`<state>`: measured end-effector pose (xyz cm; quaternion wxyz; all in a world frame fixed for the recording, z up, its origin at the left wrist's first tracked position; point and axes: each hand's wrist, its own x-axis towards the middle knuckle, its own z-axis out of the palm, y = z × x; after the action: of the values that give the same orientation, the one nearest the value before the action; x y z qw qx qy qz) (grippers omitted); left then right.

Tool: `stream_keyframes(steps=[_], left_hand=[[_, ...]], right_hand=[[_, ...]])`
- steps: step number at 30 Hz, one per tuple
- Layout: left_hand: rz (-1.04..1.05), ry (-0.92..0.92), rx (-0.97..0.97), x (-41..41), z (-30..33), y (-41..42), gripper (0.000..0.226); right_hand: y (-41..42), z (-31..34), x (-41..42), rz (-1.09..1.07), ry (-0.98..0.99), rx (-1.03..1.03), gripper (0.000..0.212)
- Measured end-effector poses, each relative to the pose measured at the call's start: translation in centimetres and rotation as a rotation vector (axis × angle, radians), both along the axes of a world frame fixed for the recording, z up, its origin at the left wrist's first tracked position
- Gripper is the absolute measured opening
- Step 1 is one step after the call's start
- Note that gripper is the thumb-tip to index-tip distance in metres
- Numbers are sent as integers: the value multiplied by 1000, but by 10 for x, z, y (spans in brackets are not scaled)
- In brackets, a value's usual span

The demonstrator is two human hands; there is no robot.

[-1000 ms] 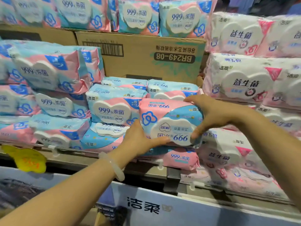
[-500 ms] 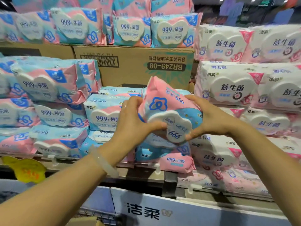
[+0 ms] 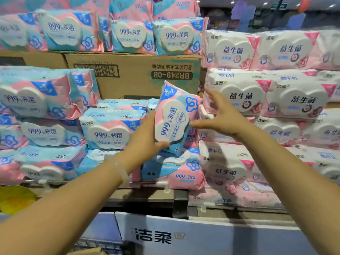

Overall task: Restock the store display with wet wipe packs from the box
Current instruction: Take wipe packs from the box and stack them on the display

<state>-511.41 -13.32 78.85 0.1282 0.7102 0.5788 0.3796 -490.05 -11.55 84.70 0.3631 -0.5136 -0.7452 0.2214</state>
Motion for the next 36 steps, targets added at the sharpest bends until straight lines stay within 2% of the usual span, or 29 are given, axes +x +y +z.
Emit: stream_keyframes(steps=[4, 8, 10, 14, 16, 20, 22, 24, 26, 33, 36], left_hand=[[93, -119, -29, -3, -31, -12, 71], [273, -184, -133, 10, -38, -13, 77], [326, -247, -218, 13, -36, -13, 76], [228, -582, -153, 25, -31, -16, 76], [234, -629, -108, 31, -29, -20, 79], [194, -480, -5, 29, -18, -19, 83], [171, -267, 56, 22, -10, -11, 78], [159, 20, 99, 15, -4, -2, 71], [164, 185, 112, 6, -3, 4, 65], [245, 339, 351, -14, -17, 8, 53], [266, 334, 424, -18, -21, 14, 50]], right_hand=[[18, 24, -30, 46, -263, 158, 101], [36, 30, -52, 79, -384, 27, 114], [38, 19, -56, 53, -449, 55, 121], [30, 5, -50, 5, -394, 190, 103], [19, 5, -43, -12, -340, 229, 98], [0, -19, -24, -158, -73, 237, 96], [-6, -43, -17, -244, 72, 183, 88], [-12, -69, -17, -265, 176, 59, 71], [-16, -89, -24, -245, 230, -30, 70], [7, -94, -46, -215, 334, -47, 71], [14, -90, -44, -209, 265, -81, 71]])
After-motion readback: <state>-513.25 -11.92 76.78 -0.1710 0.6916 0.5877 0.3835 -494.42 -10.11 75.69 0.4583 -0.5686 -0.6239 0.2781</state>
